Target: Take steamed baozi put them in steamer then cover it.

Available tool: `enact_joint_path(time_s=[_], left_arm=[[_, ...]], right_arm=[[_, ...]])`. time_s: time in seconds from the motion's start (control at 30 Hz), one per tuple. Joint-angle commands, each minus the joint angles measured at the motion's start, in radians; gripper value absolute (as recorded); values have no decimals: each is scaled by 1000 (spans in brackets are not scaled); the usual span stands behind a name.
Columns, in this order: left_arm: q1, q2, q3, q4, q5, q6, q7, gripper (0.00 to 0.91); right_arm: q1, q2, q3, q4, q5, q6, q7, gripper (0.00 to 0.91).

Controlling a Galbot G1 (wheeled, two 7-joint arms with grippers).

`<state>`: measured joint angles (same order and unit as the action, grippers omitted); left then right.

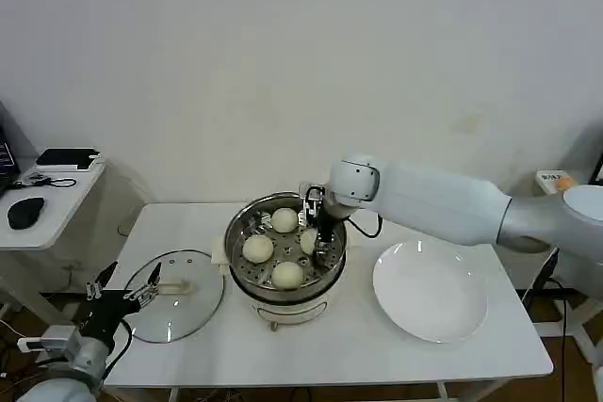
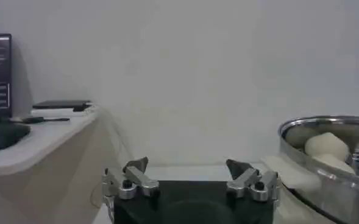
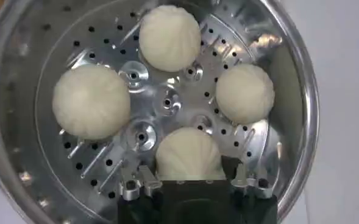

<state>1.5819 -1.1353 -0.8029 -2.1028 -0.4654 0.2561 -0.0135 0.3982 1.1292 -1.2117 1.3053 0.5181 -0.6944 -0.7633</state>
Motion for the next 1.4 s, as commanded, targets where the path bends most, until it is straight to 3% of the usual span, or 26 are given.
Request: enact_joint_path(time_s=[0.03, 0.33, 0.47, 0.53, 0.57, 0.6, 0.63, 0.67, 0.7, 0.73, 0.8, 0.87, 0.9, 0.97, 1.0, 1.07, 1.2, 1.27, 1.4], left_arm=[[1, 2, -1, 1, 0, 0, 0, 907], [-5, -1, 7, 7, 1, 1, 0, 907], [-5, -4, 9, 6, 1, 1, 0, 907], [-4, -4, 8, 6, 1, 1, 1, 907], [-4, -5, 7, 6, 1, 1, 0, 907], [-4, -5, 6, 7, 1, 0, 0, 907], [-4, -6, 5, 7, 1, 0, 0, 907], [-4, -7, 4, 8, 1, 0, 0, 907], [-5, -8, 4, 11, 1, -1, 0, 907], [-5, -9, 5, 14, 2, -1, 0, 907], [-6, -10, 7, 16, 4, -1, -1, 907], [-7, -12, 10, 13, 7, -1, 0, 907], [-7, -13, 11, 11, 8, -1, -1, 907], [-6, -15, 12, 10, 11, -1, -2, 907], [-6, -16, 12, 11, 12, -1, -3, 907], [-5, -16, 13, 14, 14, -1, -4, 907], [-6, -19, 13, 23, 46, -18, -8, 907], [-12, -22, 17, 37, 79, -32, -9, 907], [-26, -32, 40, 70, 193, -78, -19, 907]], right_arm=[[7, -25, 42, 32, 9, -4, 17, 907], [52, -131, 124, 163, 41, -8, 54, 907], [12, -196, 191, 239, 76, -15, 118, 907], [-47, -239, 243, 291, 85, -3, 195, 907], [-53, -246, 255, 300, 87, -1, 203, 907], [-97, -267, 304, 331, 86, 24, 268, 907], [-182, -287, 365, 364, 96, 34, 398, 907], [-211, -295, 378, 381, 106, 64, 459, 907], [-293, -308, 455, 398, 94, 136, 551, 907], [-352, -312, 487, 407, 95, 173, 579, 907], [-520, -308, 616, 419, 40, 301, 719, 907], [-643, -292, 754, 424, -20, 372, 783, 907], [-770, -276, 842, 423, -115, 426, 793, 907], [-869, -260, 909, 425, -187, 487, 816, 907], [-964, -241, 1026, 427, -284, 554, 831, 907], [-1105, -198, 1187, 431, -366, 628, 832, 907], [-1322, -114, 1417, 451, -473, 736, 797, 907], [-1447, -22, 1572, 459, -506, 785, 753, 907], [-1576, 83, 1715, 465, -519, 863, 700, 907]])
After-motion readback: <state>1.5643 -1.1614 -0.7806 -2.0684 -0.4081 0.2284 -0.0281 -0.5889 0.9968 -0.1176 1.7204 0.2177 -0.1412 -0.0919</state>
